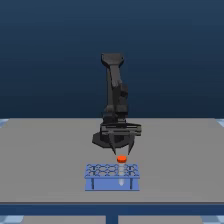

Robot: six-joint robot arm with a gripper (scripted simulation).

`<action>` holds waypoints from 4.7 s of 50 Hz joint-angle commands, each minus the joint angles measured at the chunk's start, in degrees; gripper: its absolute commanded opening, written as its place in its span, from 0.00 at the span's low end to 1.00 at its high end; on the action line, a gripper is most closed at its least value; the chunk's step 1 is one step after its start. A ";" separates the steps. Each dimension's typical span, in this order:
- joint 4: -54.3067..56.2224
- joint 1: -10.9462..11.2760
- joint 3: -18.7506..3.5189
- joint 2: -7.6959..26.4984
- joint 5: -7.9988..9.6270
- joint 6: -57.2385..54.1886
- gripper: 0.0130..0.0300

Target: Pick up the centrifuge tube on the rack

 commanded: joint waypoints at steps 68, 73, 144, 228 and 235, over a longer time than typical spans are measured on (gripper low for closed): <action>-26.32 0.01 3.03 3.27 -4.60 26.68 1.00; -28.30 0.01 3.34 3.83 -5.33 28.71 1.00; -29.54 -0.02 3.55 4.24 -5.81 29.98 0.00; 37.03 -0.02 -2.06 -3.38 1.17 -37.43 0.00; 43.85 -0.02 -2.53 -3.81 1.01 -44.30 0.00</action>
